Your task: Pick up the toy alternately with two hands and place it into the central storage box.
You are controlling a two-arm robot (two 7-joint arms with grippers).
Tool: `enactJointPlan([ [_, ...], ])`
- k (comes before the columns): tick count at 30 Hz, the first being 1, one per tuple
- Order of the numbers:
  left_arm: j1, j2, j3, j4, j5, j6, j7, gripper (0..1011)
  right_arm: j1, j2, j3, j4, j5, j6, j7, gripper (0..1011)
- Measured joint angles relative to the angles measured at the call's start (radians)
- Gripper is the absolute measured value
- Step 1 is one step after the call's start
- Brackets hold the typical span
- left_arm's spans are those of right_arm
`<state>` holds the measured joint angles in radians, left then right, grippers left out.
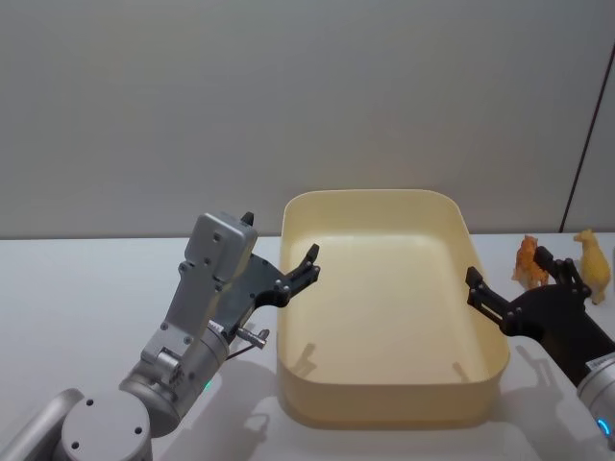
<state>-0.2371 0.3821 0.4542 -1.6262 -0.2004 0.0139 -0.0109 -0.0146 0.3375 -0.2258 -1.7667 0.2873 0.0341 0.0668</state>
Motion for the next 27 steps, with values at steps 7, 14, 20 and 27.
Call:
enactJointPlan([
  [7,0.000,0.000,0.000,0.000,0.000,0.000,0.000,1001,0.000,0.000,0.000,0.000,0.000,0.000,0.000,1001],
  [14,0.000,0.000,0.000,0.000,0.000,0.000,0.000,1001,0.000,0.000,0.000,0.000,0.000,0.000,0.000,1001],
  [20,0.000,0.000,0.000,0.000,0.000,0.000,0.000,1001,0.000,0.000,0.000,0.000,0.000,0.000,0.000,1001],
  [27,0.000,0.000,0.000,0.000,0.000,0.000,0.000,1001,0.000,0.000,0.000,0.000,0.000,0.000,0.000,1001],
])
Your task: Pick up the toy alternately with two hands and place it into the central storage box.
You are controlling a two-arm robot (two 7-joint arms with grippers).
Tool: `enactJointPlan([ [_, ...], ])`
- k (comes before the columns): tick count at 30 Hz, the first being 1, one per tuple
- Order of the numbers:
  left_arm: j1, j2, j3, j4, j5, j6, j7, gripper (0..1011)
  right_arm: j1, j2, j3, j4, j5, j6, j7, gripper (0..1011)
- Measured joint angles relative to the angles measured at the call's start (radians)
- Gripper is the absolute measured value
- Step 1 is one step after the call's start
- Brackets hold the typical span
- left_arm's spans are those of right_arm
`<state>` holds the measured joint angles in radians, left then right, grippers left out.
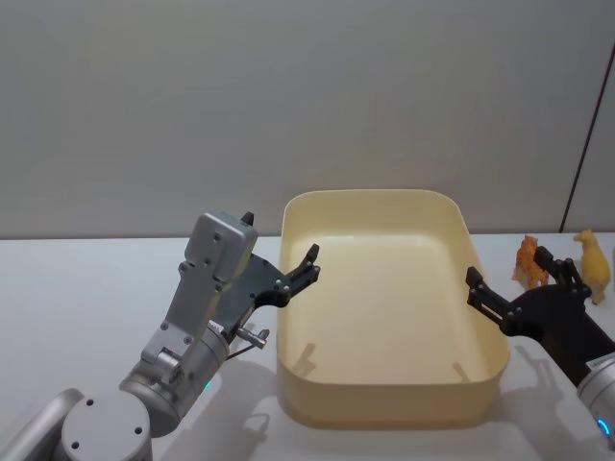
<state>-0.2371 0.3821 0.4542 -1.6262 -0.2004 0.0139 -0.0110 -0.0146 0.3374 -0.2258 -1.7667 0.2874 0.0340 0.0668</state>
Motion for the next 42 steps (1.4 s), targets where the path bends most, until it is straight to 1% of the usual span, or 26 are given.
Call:
enactJointPlan([
  [8,0.000,0.000,0.000,0.000,0.000,0.000,0.000,1001,-0.001,0.001,0.001,0.000,0.000,0.000,0.000,1001],
  [14,0.000,0.000,0.000,0.000,0.000,0.000,0.000,1001,-0.018,0.013,0.010,-0.011,0.002,0.001,-0.019,1001],
  [24,0.000,0.000,0.000,0.000,0.000,0.000,0.000,1001,-0.072,0.058,0.045,-0.041,0.015,0.008,-0.092,1001],
  [29,0.000,0.000,0.000,0.000,0.000,0.000,0.000,1001,-0.085,0.070,0.058,-0.045,0.018,0.013,-0.113,1001],
  [33,0.000,0.000,0.000,0.000,0.000,0.000,0.000,1001,-0.077,0.070,0.065,-0.028,0.017,0.024,-0.122,1001],
  [36,0.000,0.000,0.000,0.000,0.000,0.000,0.000,1001,-0.055,0.063,0.066,-0.002,0.010,0.037,-0.124,1001],
  [42,0.000,0.000,0.000,0.000,0.000,0.000,0.000,1001,0.004,0.035,0.061,0.078,-0.013,0.060,-0.123,1001],
])
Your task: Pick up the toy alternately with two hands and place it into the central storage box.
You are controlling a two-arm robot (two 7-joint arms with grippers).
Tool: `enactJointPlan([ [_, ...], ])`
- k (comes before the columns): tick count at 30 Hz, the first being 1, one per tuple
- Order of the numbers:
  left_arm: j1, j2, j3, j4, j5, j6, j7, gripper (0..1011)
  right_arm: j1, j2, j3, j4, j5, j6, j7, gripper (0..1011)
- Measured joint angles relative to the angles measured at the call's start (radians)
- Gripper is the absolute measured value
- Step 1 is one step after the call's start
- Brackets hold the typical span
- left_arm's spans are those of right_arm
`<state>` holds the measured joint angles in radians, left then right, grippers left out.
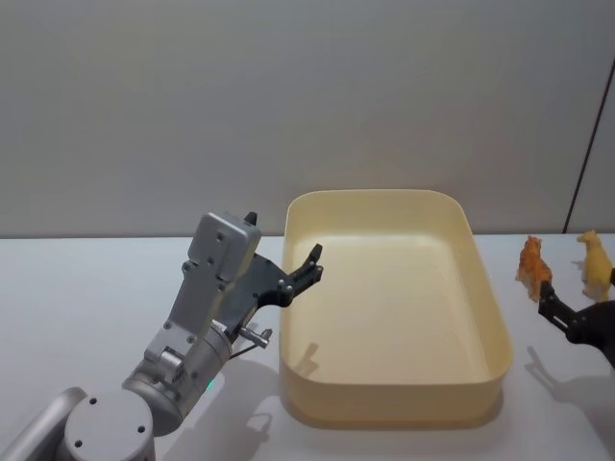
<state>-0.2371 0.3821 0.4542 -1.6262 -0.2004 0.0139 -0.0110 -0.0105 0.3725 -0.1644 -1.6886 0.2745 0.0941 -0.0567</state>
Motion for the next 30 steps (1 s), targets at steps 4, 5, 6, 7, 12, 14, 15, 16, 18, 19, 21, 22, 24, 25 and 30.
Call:
enactJointPlan([
  [4,0.000,0.000,0.000,0.000,0.000,0.000,0.000,1001,0.049,-0.024,-0.005,0.066,-0.021,0.011,-0.004,1001],
  [5,0.000,0.000,0.000,0.000,0.000,0.000,0.000,1001,0.058,-0.028,-0.006,0.079,-0.025,0.011,-0.004,1001],
  [6,0.000,0.000,0.000,0.000,0.000,0.000,0.000,1001,0.070,-0.033,-0.007,0.095,-0.028,0.012,-0.006,1001],
  [7,0.000,0.000,0.000,0.000,0.000,0.000,0.000,1001,0.079,-0.037,-0.008,0.108,-0.033,0.012,-0.008,1001],
  [12,0.000,0.000,0.000,0.000,0.000,0.000,0.000,1001,0.150,-0.070,-0.016,0.207,-0.061,0.010,-0.013,1001],
  [14,0.000,0.000,0.000,0.000,0.000,0.000,0.000,1001,0.179,-0.083,-0.020,0.249,-0.072,0.006,-0.013,1001],
  [15,0.000,0.000,0.000,0.000,0.000,0.000,0.000,1001,0.188,-0.088,-0.022,0.263,-0.075,0.005,-0.013,1001],
  [16,0.000,0.000,0.000,0.000,0.000,0.000,0.000,1001,0.211,-0.098,-0.026,0.294,-0.083,0.002,-0.013,1001],
  [18,0.000,0.000,0.000,0.000,0.000,0.000,0.000,1001,0.229,-0.108,-0.030,0.322,-0.091,-0.002,-0.012,1001],
  [19,0.000,0.000,0.000,0.000,0.000,0.000,0.000,1001,0.248,-0.117,-0.034,0.349,-0.098,-0.006,-0.012,1001],
  [21,0.000,0.000,0.000,0.000,0.000,0.000,0.000,1001,0.269,-0.127,-0.037,0.375,-0.104,-0.009,-0.010,1001],
  [22,0.000,0.000,0.000,0.000,0.000,0.000,0.000,1001,0.277,-0.131,-0.040,0.393,-0.107,-0.010,-0.010,1001],
  [24,0.000,0.000,0.000,0.000,0.000,0.000,0.000,1001,0.301,-0.144,-0.045,0.430,-0.118,-0.015,-0.006,1001],
  [25,0.000,0.000,0.000,0.000,0.000,0.000,0.000,1001,0.311,-0.149,-0.047,0.445,-0.120,-0.016,-0.006,1001],
  [30,0.000,0.000,0.000,0.000,0.000,0.000,0.000,1001,0.359,-0.173,-0.059,0.523,-0.145,-0.023,-0.003,1001],
])
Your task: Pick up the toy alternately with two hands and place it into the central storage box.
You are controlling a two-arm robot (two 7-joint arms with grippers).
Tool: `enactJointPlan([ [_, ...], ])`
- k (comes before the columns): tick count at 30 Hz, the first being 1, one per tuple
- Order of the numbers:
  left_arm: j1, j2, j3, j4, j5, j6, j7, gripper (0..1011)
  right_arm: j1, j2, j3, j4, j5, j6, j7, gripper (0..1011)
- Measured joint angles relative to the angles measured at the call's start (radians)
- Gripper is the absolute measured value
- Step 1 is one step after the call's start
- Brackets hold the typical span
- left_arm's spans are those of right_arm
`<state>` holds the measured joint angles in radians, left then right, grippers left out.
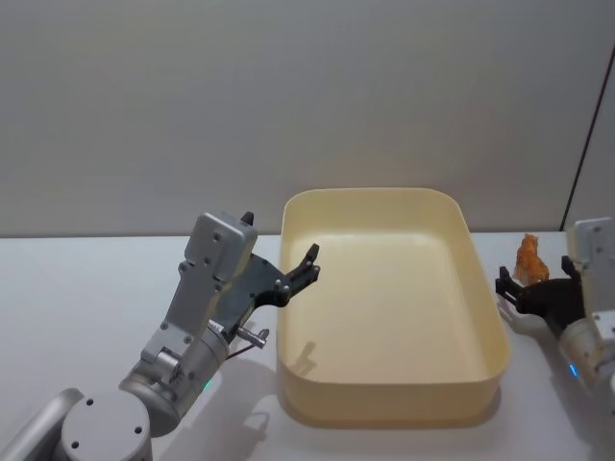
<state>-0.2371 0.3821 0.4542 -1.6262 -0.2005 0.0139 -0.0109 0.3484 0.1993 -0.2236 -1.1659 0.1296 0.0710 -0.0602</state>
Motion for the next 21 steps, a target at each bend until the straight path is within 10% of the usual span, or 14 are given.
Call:
enactJointPlan([
  [21,0.000,0.000,0.000,0.000,0.000,0.000,0.000,1001,0.082,-0.042,-0.020,0.140,-0.051,-0.013,-0.011,534],
])
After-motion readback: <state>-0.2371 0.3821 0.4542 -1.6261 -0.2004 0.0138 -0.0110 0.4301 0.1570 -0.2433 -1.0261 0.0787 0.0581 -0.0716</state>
